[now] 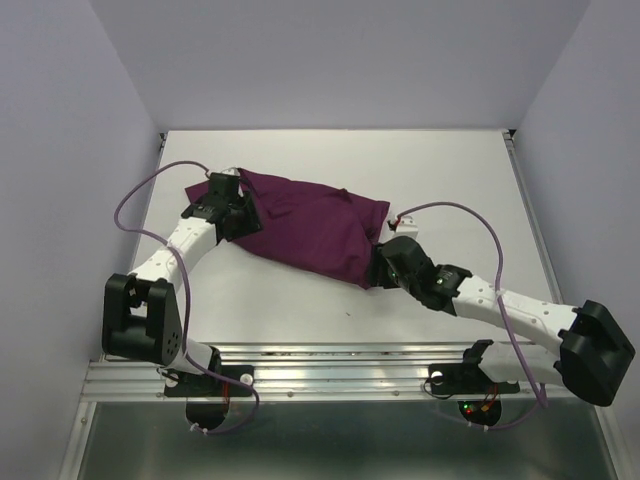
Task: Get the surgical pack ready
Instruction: Pack the surgical kit at the center of the board.
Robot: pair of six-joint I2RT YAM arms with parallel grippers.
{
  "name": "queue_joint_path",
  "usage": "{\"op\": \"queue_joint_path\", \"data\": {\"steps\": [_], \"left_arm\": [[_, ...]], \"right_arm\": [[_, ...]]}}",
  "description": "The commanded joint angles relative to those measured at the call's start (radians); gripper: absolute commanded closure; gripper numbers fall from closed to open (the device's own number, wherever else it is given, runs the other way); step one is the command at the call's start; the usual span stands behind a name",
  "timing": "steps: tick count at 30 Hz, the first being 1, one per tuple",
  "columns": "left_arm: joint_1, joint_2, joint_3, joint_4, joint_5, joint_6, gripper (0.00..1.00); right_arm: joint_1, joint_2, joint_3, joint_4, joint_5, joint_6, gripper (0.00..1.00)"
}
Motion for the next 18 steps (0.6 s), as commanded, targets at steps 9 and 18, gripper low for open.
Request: {"op": "queue_joint_path", "data": {"steps": [9, 18], "left_arm": [[0.126, 0.039, -0.047, 0.033, 0.022, -0.081, 0.43], [0.21, 0.128, 0.044, 0.019, 0.024, -0.078, 0.42]], "right_arm": [[-0.003, 0.114, 0.044, 0.154, 0.025, -0.016, 0.94], [-0.034, 0.239, 0.114, 0.163, 0.118, -0.073, 0.97]]}}
